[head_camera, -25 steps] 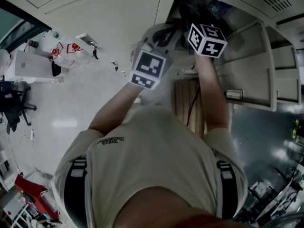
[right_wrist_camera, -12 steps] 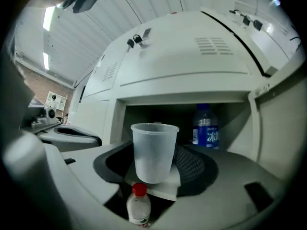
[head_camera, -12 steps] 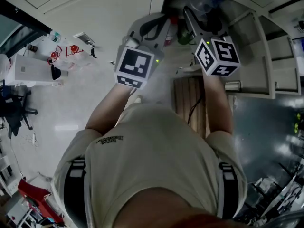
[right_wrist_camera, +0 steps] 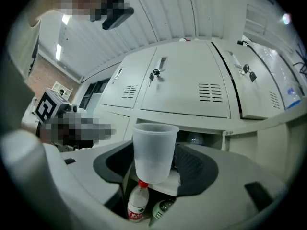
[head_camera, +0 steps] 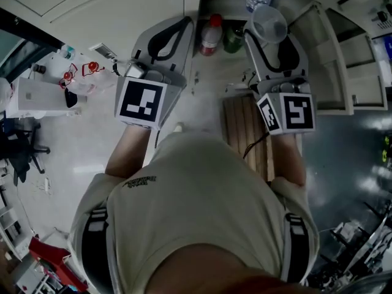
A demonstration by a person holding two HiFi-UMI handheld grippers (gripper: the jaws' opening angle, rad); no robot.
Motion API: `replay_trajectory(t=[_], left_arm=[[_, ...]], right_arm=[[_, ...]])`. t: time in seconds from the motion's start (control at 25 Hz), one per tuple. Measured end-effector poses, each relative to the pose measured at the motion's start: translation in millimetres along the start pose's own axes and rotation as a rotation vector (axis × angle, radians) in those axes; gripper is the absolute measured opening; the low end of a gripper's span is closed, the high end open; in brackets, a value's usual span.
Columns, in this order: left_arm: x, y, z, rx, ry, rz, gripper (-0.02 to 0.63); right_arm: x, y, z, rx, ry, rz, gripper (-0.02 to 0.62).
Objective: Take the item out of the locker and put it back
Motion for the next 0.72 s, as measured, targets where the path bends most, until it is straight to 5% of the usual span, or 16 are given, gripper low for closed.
replay_trajectory(t=[0.4, 0.72], left_arm=[[-31.7, 21.9, -19.4, 0.038, 0.026, -0.084, 0.014], [-45.9, 39.7, -40.4, 0.042, -0.031, -0.093, 0.012]], right_arm=[[25.7, 36.1, -19.3, 0.012, -0.029, 0.028, 0.273], [45.8, 50.7, -44.9, 0.02, -0.115, 0.039, 0.273]])
Point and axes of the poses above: the fingertips, and each gripper's own axes: y backward along the fingers, x to its left, z out of its top, the point moved 6 cm from there along y, backward along the fingers, and after that the axes turned 7 degrees about z, right-handed, at the moved point
